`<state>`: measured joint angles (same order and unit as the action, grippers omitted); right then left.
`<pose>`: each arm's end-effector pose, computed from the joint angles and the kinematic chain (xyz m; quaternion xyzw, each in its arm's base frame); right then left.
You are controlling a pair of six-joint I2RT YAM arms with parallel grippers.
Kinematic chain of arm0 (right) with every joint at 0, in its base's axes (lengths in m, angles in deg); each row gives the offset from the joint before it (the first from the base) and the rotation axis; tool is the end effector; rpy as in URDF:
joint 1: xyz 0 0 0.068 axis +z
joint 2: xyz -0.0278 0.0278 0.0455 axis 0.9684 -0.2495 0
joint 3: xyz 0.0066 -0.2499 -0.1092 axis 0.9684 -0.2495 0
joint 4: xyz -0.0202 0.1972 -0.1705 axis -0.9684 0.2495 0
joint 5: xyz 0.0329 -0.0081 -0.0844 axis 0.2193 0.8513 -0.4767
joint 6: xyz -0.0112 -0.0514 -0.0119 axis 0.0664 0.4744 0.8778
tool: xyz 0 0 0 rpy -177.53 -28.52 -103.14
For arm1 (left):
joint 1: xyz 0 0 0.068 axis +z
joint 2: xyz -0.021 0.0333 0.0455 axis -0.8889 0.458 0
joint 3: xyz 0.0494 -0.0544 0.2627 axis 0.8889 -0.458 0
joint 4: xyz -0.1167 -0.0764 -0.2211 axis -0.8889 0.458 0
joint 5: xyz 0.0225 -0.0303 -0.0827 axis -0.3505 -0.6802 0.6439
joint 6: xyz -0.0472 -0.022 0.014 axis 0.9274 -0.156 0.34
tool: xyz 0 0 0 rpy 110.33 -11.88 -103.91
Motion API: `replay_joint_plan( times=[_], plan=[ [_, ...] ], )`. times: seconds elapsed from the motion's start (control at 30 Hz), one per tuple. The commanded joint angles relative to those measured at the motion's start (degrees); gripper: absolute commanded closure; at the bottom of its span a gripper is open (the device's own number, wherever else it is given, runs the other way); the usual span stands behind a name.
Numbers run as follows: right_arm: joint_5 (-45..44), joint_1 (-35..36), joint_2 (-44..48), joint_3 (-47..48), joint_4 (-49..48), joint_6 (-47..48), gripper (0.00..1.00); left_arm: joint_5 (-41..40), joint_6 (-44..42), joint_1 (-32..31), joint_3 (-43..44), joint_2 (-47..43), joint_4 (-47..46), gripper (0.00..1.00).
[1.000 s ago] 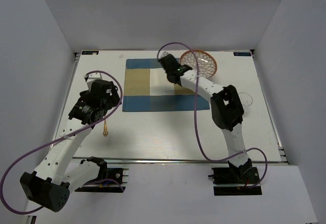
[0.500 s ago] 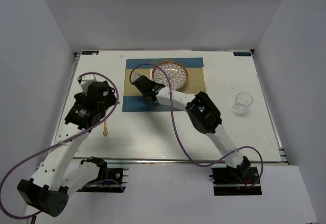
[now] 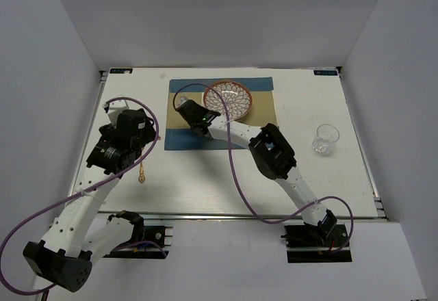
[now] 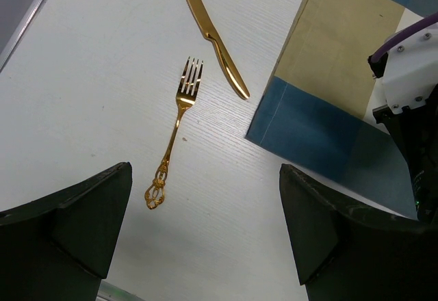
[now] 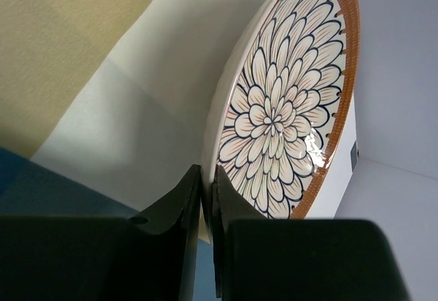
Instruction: Set the dinner table for one person
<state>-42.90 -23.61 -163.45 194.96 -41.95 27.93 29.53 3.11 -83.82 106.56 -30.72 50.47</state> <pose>0.3510 0.4068 0.1687 -0.4388 0.7437 -0.2840 0.4168 0.1734 -0.0455 0.3354 -0.2118 0.8596 0.0646 0.4604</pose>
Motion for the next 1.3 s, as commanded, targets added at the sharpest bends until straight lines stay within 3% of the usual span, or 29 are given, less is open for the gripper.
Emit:
replay_joint_plan(
  times=[0.0, 0.37, 0.4, 0.43, 0.47, 0.53, 0.67, 0.8, 1.03, 1.13, 1.27],
  plan=[
    [-6.3, 1.05, 3.05, 3.72, -0.37, -1.12, 1.0, -0.19, -0.01, 0.25, 0.61, -0.34, -0.04, 0.02],
    [-6.12, 1.23, 2.79, 1.78, 0.87, -5.79, 0.99, 0.69, -0.54, 0.25, 0.52, 0.54, -0.13, 0.02],
    [-6.12, 1.06, 2.88, 1.78, 1.04, -6.05, 0.89, 0.77, -0.62, 0.25, 0.52, 0.45, -0.13, 0.02],
    [-6.21, 1.23, 2.97, 1.69, 1.13, -6.49, 0.66, 0.78, -0.62, 0.25, 0.52, 0.54, -0.04, 0.02],
    [-5.95, 1.14, 3.31, 1.69, 1.3, -7.36, 0.56, 0.78, -0.71, 0.25, 0.52, 0.45, -0.13, 0.02],
    [-5.07, 1.32, 4.02, 1.52, 1.74, -8.33, 0.11, 0.78, -0.71, 0.25, 0.52, 0.54, -0.13, 0.02],
    [-2.17, 1.58, 6.65, 1.6, 2.18, -10.62, 0.11, 0.77, -0.71, 0.25, 0.52, 0.45, -0.04, 0.02],
    [6.06, 1.15, 10.6, 2.22, 3.94, -15.62, 0.11, 0.34, -0.54, 0.25, 0.52, 0.36, 0.05, 0.02],
    [19.98, -2.44, 24.29, -1.81, 7.19, -31.67, 0.11, -1.51, 0.25, 0.25, 0.78, 0.54, 1.1, 0.02],
    [23.92, -5.78, 32.63, -8.57, 7.81, -38.55, 0.11, -2.74, 0.87, 0.25, 0.87, 0.71, 1.45, 0.02],
    [26.67, -9.75, 44.52, -23.24, 2.98, -39.45, 0.11, -2.91, 0.96, 0.25, 1.22, 1.59, 2.06, 0.02]
  ],
)
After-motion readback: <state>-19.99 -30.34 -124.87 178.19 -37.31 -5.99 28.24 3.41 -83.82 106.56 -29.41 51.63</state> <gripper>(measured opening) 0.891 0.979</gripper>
